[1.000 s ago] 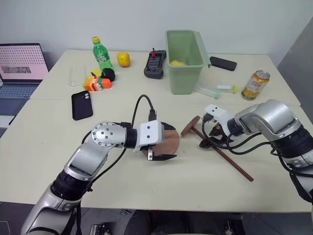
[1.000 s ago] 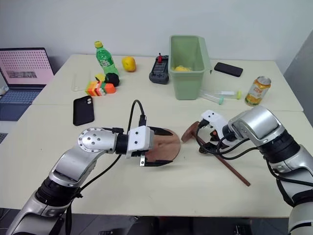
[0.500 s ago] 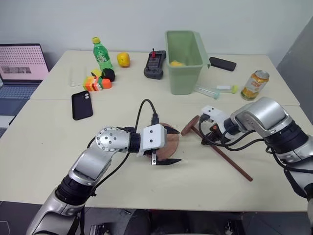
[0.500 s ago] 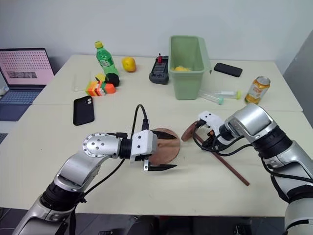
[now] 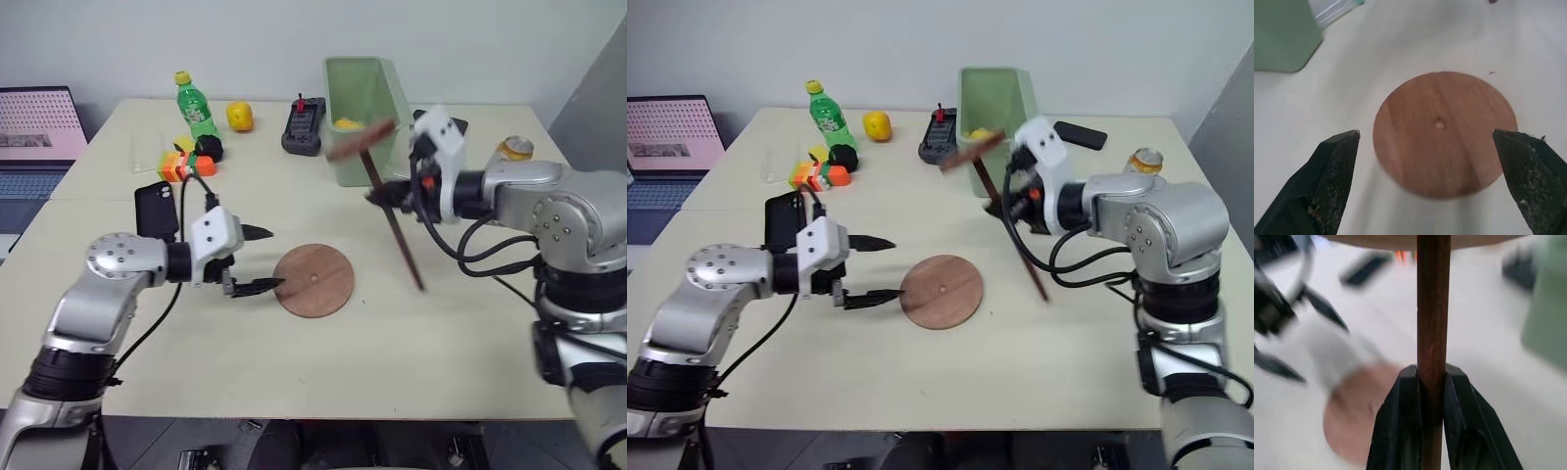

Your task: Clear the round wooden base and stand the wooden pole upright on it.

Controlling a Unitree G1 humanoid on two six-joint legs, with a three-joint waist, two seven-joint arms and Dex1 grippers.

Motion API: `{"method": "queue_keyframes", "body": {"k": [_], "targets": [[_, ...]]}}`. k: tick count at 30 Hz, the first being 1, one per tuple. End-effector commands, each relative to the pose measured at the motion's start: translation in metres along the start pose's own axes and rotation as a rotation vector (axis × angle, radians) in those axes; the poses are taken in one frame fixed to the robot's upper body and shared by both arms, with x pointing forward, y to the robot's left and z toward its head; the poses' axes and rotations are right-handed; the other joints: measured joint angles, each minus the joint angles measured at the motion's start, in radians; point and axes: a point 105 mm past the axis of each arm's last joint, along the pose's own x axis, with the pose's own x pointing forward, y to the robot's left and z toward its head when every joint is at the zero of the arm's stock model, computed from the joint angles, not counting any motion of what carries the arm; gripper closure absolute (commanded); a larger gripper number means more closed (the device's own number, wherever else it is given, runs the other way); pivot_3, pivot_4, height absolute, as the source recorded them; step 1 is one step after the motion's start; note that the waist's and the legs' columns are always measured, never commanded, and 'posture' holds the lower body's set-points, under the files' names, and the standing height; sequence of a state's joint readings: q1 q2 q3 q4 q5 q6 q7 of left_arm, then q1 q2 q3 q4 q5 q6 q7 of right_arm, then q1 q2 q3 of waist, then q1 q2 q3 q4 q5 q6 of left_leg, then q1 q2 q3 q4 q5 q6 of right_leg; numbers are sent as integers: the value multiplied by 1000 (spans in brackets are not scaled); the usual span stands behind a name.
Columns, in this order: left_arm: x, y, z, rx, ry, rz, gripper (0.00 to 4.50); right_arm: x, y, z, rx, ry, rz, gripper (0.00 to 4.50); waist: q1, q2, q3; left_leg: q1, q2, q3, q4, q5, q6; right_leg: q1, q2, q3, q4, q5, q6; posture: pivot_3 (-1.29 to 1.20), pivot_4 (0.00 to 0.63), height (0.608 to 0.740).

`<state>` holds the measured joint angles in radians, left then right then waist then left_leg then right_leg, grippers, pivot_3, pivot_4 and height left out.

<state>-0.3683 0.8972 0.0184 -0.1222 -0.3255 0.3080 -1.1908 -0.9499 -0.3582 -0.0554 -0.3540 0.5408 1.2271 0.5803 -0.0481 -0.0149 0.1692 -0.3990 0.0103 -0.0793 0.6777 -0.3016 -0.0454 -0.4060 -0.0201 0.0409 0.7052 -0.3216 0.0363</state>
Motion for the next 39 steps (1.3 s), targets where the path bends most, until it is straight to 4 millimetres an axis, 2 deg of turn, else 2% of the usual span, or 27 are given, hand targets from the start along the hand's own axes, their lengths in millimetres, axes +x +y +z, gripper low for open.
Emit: {"method": "queue_keyframes", "body": {"k": [1, 5, 12, 21, 27, 39], "targets": [[-17, -3, -7, 54, 61, -5, 0, -3, 17, 27, -86, -262, -3, 4261, 0, 0, 0, 0, -1, 0, 0, 0, 0, 0, 0, 0, 0, 0, 0, 0, 150, 740], [-22, -8, -15, 66, 110, -18, 0, 10, 45, 22, -80, -417, 94, 4261, 0, -1, -1, 0, -2, 0, 0, 0, 0, 0, 0, 0, 0, 0, 0, 0, 150, 740], [-15, -15, -9, 84, 110, -41, 0, 31, 47, -1, -45, -486, 87, 4261, -4, 0, -1, 1, -1, 0, 1, 0, 0, 0, 1, 0, 4, 0, 0, 0, 150, 740], [-7, -13, -7, 91, 107, -43, 0, 42, 57, -28, -82, -462, 135, 4261, -9, 0, 0, 2, -1, 0, 1, 0, 0, -1, 1, 0, 5, 0, 0, 0, 150, 740], [-5, -13, -6, 97, 108, -48, 0, 43, 64, -39, -100, -447, 153, 4261, -9, 0, 0, 2, 0, 0, 1, 0, 0, -1, 1, 0, 5, 0, 0, 0, 150, 740], [-6, -12, -6, 107, 115, -54, 0, 46, 62, -47, -105, -437, 144, 4261, -9, 0, 0, 2, 0, 0, 1, 0, -1, -1, 1, 1, 5, 0, 0, 0, 150, 740]]}}
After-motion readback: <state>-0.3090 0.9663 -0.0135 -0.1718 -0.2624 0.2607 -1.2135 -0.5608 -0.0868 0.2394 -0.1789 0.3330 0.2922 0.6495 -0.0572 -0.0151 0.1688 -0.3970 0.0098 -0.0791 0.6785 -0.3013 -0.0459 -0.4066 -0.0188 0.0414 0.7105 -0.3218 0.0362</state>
